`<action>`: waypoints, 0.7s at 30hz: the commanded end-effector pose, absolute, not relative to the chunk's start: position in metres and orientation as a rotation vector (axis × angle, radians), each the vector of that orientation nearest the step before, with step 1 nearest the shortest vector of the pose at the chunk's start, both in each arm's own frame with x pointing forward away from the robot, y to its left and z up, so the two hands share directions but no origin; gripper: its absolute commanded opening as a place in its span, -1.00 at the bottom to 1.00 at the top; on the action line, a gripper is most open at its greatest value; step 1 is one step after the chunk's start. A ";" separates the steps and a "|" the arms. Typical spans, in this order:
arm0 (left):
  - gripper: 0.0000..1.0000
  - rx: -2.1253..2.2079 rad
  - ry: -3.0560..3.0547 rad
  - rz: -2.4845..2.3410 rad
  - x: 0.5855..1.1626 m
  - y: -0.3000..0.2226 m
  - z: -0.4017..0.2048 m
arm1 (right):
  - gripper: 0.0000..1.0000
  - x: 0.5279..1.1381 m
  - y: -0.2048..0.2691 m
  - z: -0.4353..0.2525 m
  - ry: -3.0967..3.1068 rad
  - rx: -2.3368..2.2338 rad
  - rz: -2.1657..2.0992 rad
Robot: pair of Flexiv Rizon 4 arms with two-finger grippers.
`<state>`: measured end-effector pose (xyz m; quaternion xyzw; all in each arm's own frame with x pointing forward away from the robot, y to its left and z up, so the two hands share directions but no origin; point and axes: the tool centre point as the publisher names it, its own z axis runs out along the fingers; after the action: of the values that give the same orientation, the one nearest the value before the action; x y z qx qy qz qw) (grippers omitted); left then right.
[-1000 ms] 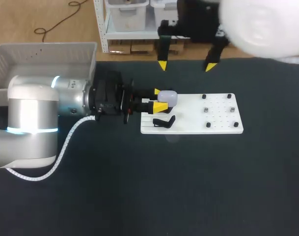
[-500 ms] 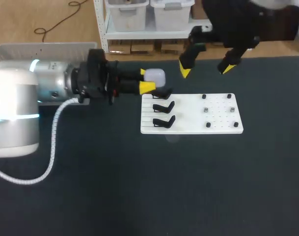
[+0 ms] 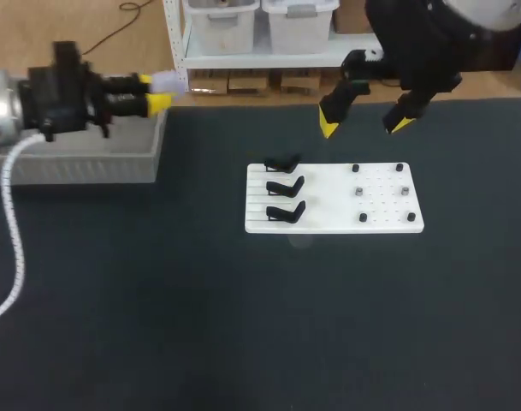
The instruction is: Pick up each earbud case from the left stands, insert the matching earbuds, close the lid, and place the case in the box.
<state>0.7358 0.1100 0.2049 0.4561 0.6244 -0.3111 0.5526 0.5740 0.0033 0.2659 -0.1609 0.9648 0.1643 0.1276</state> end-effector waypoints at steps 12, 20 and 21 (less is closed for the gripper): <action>-1.00 1.043 1.803 -0.247 0.838 0.210 0.149 | 1.00 0.573 0.003 0.266 2.804 -0.466 0.478; -1.00 1.034 1.845 -0.230 0.851 0.229 0.132 | 1.00 0.573 0.003 0.266 2.804 -0.466 0.478; -0.70 1.031 1.850 -0.230 0.851 0.231 0.131 | 1.00 0.573 0.003 0.266 2.804 -0.466 0.478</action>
<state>0.8423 0.2279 0.1308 0.4148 0.7536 -0.0876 0.5023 0.5739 0.0037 0.2660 -0.1604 0.9649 0.1638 0.1279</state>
